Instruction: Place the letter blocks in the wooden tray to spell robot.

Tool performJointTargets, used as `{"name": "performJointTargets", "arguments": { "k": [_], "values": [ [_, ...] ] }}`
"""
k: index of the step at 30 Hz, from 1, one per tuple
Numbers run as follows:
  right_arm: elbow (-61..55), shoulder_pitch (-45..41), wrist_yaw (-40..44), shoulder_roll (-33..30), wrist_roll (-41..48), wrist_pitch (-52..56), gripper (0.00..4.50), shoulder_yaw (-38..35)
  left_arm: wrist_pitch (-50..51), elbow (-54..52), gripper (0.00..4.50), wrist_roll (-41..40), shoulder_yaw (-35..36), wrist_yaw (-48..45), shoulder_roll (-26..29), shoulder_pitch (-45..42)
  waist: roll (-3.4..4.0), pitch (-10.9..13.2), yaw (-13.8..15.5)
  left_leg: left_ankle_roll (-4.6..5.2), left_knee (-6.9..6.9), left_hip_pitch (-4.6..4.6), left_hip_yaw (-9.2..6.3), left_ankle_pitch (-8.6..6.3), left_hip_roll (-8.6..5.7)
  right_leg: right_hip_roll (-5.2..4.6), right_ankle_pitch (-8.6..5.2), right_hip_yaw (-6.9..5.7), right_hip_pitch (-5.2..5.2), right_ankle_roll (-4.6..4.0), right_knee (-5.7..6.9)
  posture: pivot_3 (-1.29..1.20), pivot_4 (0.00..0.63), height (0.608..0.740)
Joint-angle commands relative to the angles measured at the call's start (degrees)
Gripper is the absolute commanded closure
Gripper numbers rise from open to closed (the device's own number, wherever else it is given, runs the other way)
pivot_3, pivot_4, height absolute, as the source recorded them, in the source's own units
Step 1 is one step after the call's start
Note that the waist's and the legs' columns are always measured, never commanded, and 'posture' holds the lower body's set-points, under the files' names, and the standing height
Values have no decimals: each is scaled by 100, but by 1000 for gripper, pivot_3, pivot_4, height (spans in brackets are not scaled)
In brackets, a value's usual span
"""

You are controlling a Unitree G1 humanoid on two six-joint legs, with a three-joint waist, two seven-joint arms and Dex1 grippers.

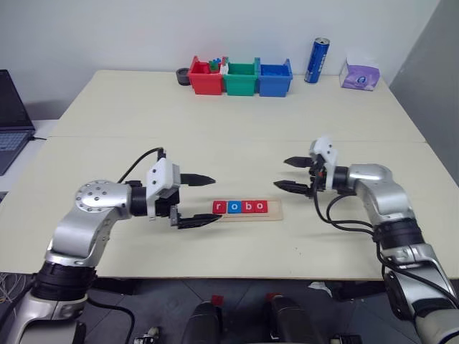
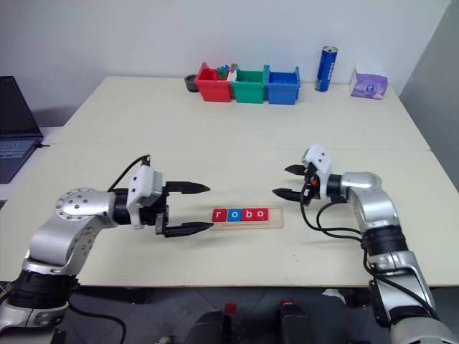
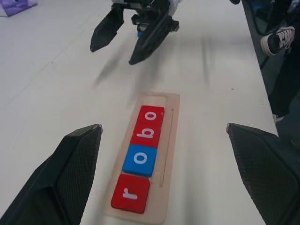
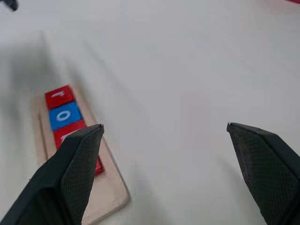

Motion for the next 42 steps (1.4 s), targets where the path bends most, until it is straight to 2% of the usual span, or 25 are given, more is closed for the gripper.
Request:
{"name": "performJointTargets", "arguments": {
  "k": [1,3,7,12,20,34,37,42],
  "values": [
    [-1018,559,-1582,84,-184,713,23,-700,128,-396,0,161,-291,591,-406,-252,0,0,15,0,1,-1,1,0,-1,0,0,2,0,0,1,0,150,740],
    [-1278,751,-2064,106,-305,870,23,-784,198,-456,0,217,-365,746,-526,-279,0,0,-10,-1,3,0,7,0,-4,-5,0,10,-1,1,6,0,150,740],
    [-1610,1506,-3618,231,-909,989,23,-1320,279,-322,0,456,-888,1287,-1295,-559,1,-2,-15,-1,4,3,12,1,-12,-4,0,13,0,2,9,0,150,740],
    [-1673,1680,-4430,410,-1069,988,23,-1472,161,144,0,756,-1187,1452,-1735,-872,4,-2,-86,-1,-1,17,25,1,-9,8,0,18,-1,1,15,0,150,740],
    [-1290,1439,-4711,588,-688,1101,23,-1634,108,279,0,866,-1271,1456,-1913,-990,5,-3,-96,0,-4,20,27,1,-3,20,0,19,0,2,14,0,150,740],
    [-700,1113,-4740,655,-271,1441,23,-1772,248,58,0,804,-1118,1488,-1675,-865,6,-4,-52,0,-3,18,26,1,-4,17,0,18,0,1,11,0,150,740],
    [-704,1083,-4761,692,-230,1458,614,-1762,275,37,0,811,-1101,1504,-1675,-887,6,-4,-52,0,-3,18,26,0,-4,17,0,18,0,2,11,0,150,740],
    [-849,1127,-4806,705,-193,1545,2420,-1724,289,30,0,824,-1090,1491,-1675,-907,6,-4,-52,0,-3,18,26,0,-4,17,0,18,0,2,11,0,150,740]
  ]
}}
